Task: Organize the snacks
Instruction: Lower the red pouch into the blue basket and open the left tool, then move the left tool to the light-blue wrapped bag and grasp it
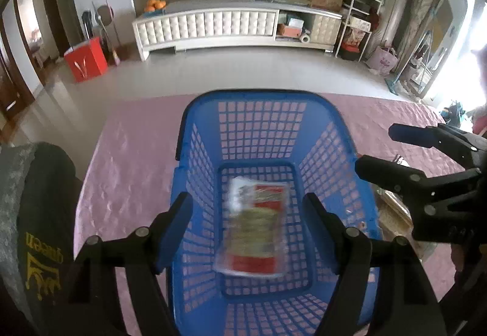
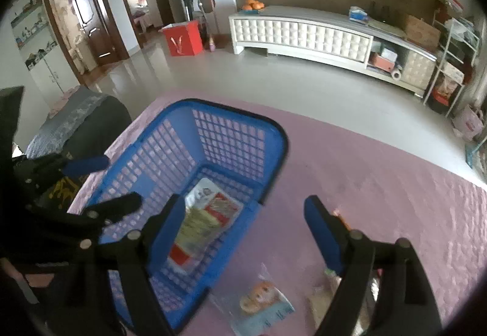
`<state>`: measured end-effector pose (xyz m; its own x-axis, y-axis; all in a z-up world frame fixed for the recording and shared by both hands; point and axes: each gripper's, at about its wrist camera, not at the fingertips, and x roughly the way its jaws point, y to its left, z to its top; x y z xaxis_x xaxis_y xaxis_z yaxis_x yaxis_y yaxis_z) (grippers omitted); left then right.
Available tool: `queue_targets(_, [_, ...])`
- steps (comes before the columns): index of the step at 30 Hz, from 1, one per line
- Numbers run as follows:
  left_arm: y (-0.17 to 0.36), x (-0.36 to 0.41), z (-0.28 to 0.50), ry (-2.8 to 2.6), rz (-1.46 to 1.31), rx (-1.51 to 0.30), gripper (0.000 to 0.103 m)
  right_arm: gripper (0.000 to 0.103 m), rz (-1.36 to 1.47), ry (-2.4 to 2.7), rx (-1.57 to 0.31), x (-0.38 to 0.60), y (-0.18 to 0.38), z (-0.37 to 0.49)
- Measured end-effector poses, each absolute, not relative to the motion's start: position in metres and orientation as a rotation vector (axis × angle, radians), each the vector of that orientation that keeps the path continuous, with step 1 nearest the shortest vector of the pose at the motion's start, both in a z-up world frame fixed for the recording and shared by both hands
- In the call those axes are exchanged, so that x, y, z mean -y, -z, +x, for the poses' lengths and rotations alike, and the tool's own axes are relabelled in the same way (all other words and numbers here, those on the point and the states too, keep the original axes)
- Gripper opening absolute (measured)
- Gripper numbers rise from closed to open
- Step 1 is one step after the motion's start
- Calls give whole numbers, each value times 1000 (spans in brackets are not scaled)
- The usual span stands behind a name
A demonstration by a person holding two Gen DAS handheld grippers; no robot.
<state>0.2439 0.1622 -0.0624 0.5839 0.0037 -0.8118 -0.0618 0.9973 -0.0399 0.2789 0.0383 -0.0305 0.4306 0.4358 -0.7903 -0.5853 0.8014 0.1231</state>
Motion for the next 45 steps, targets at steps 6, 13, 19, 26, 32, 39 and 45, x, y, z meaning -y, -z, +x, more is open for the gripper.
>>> queue_targets(6, [37,-133,220,20,-30,-897,72,84,-162,-582,-898,2,11,260])
queue_targets(13, [21,-73,200,127,65,-875,72,84,-138,-529,-856,59,-4,231])
queue_targets(19, [36,-25,193,214,110,-918,72,84,-85,-499,-857,97,5,216])
queue_targets(26, [67,21,189,259,214,-975,72,84,-89,-435,-895,125,33,205])
queue_targets(32, [101,48,195,256,282,-1034,72,84,-69,-426,-988,138,80,200])
queue_targets(39, [142,55,216,173,357,-1111,72,84,-67,-368,-1056,147,122,204])
queue_targets(45, [157,64,230,125,477,-1094,73,84,-102,-334,-1072,145,141,206])
